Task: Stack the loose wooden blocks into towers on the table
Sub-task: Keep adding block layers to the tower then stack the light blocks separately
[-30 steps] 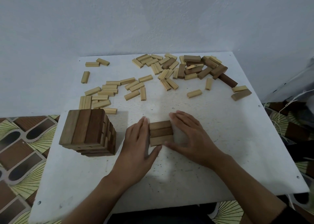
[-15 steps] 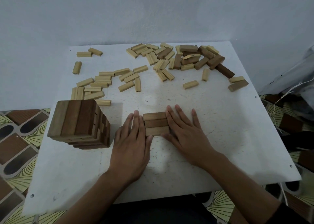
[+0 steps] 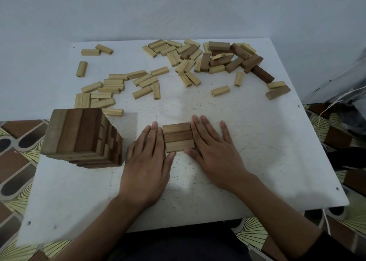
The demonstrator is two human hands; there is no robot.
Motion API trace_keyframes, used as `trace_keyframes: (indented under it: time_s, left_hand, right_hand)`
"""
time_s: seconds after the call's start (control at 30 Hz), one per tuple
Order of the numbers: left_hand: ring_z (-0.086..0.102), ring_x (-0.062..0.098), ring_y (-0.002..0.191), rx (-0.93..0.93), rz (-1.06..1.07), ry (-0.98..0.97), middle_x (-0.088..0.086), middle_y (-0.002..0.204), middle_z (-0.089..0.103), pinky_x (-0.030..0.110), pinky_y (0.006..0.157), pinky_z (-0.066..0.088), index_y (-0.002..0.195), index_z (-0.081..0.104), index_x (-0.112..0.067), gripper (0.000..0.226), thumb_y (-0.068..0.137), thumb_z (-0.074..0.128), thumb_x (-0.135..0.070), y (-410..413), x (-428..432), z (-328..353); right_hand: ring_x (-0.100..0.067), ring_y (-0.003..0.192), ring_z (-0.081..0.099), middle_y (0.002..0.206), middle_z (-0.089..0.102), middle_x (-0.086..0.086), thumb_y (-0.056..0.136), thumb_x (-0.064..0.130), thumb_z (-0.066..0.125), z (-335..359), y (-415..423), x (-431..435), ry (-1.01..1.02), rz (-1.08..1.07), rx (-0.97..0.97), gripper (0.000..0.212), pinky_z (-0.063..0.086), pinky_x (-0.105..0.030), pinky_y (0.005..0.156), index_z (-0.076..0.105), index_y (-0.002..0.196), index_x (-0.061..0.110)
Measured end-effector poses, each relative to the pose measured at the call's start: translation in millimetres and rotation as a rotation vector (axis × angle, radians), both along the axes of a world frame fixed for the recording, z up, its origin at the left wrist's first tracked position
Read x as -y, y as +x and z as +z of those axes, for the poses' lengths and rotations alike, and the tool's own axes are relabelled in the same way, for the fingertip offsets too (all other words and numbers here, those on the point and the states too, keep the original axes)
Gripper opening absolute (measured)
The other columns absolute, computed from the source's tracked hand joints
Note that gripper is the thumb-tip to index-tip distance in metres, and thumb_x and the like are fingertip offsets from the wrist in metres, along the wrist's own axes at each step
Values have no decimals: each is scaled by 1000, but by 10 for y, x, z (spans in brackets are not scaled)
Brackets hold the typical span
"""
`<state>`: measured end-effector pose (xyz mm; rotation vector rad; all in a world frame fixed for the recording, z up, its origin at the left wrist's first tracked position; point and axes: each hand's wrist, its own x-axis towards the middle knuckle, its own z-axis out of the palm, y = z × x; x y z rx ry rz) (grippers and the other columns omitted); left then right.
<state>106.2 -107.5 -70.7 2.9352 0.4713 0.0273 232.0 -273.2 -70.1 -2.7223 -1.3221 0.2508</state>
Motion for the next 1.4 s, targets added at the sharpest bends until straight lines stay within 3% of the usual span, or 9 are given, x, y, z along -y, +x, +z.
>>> trace_keyframes:
  time_s: [0.23, 0.47, 0.7, 0.8, 0.87, 0.93, 1.0, 1.1, 1.4]
  left_hand:
    - [9, 17, 155, 11, 17, -46, 1, 169, 13, 42, 119, 20, 161, 13, -13, 66, 107, 14, -50, 20, 23, 6]
    - [15, 20, 155, 32, 17, -64, 4, 167, 19, 45, 119, 23, 160, 19, -10, 65, 107, 19, -48, 11, 39, 31]
    - [13, 18, 154, 57, 7, -123, 3, 167, 20, 40, 119, 19, 160, 20, -11, 70, 105, 26, -53, 14, -8, 50]
    - [15, 18, 153, 92, -24, -243, 2, 166, 22, 39, 120, 17, 160, 17, -15, 74, 101, 37, -55, 9, -61, 110]
    - [16, 18, 151, 111, -38, -331, 0, 163, 24, 35, 118, 16, 161, 13, -19, 81, 98, 50, -53, 26, -89, 178]
    - [16, 16, 148, 116, -31, -381, -2, 160, 24, 33, 115, 16, 161, 10, -22, 88, 94, 57, -54, 66, -103, 259]
    - [12, 14, 146, 93, -20, -404, -2, 159, 21, 34, 114, 17, 161, 7, -25, 93, 91, 61, -55, 113, -108, 325]
    - [9, 13, 145, 30, -4, -407, -1, 158, 18, 42, 116, 21, 160, 8, -29, 93, 90, 64, -54, 174, -123, 390]
    - [12, 15, 141, -12, -1, -408, 0, 151, 22, 42, 112, 27, 152, 29, -29, 77, 88, 67, -48, 238, -158, 408]
  right_hand:
    - [-15, 154, -13, 168, -6, 4, 99, 63, -4, -30, -17, -38, -2, -21, 3, 77, -7, -53, 123, 1, 160, 15]
    - [-14, 154, -8, 168, -2, 6, 95, 68, -8, -17, -3, -36, 25, -22, -18, 84, -5, -54, 124, 5, 160, 17]
    - [-10, 153, -15, 167, -8, 9, 89, 75, -2, 27, 33, -14, 51, -16, -90, 89, -8, -51, 124, -1, 160, 21]
    - [-5, 152, -15, 167, -6, 9, 88, 81, 13, 129, 78, 15, 75, -17, -186, 94, -9, -47, 124, -2, 160, 23]
    - [-7, 153, 0, 167, 11, 7, 86, 81, 35, 251, 130, 35, 140, -48, -237, 96, -4, -40, 125, 8, 160, 25]
    - [-10, 148, 18, 161, 29, 7, 83, 75, 55, 380, 205, 35, 228, -65, -264, 96, 9, -35, 120, 19, 159, 29]
    - [-10, 140, 25, 152, 38, 7, 79, 71, 65, 456, 305, 1, 259, -41, -294, 95, 21, -39, 119, 27, 157, 32]
    - [-12, 136, 29, 143, 42, 8, 72, 72, 71, 484, 430, -92, 179, 41, -296, 100, 28, -47, 114, 32, 155, 32]
    - [-10, 126, 33, 132, 44, 12, 70, 68, 76, 478, 497, -156, 127, 80, -281, 86, 29, -44, 108, 51, 143, 30]
